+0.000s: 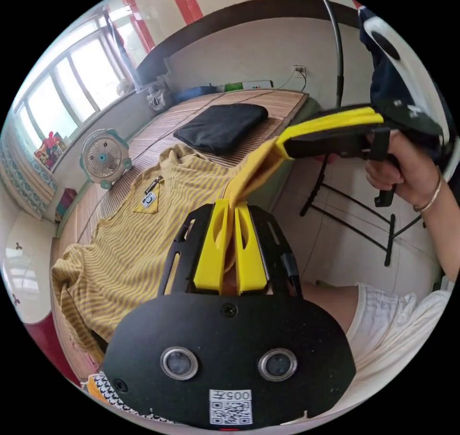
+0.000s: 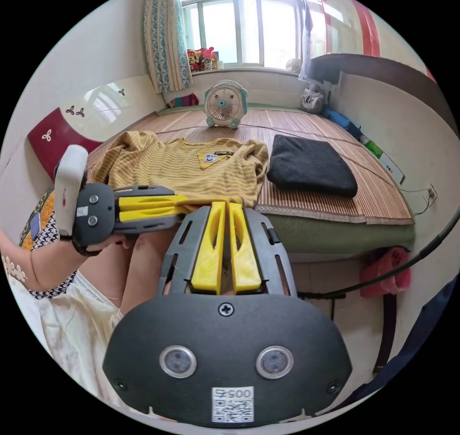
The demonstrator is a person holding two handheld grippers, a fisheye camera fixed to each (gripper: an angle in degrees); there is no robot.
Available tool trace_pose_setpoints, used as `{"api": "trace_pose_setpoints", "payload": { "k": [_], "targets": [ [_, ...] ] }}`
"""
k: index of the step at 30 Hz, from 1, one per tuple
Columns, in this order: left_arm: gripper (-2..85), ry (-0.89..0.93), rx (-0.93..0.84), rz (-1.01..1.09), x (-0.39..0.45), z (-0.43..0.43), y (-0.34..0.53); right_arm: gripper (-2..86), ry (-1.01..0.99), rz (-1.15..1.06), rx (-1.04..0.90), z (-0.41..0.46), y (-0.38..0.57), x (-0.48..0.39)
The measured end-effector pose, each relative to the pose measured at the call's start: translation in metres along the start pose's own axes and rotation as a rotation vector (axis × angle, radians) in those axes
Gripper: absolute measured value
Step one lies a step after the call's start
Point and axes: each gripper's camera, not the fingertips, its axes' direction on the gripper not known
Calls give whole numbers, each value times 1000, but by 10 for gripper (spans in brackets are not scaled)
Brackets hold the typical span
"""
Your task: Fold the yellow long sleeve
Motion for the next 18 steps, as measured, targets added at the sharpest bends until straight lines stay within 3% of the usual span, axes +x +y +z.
{"api": "trace_pose_setpoints", "payload": {
  "k": [3,8,18],
  "targets": [
    [21,-30,56,-130,-50,-21,3,82,-69,80,47,1,10,18],
    [17,-162,111,-411,-154,-46,25,84,-91,240,104,11,27,51],
    [18,-166,86,-562,-226,-47,68,115,-50,320,-166,140,14,48]
  ]
}}
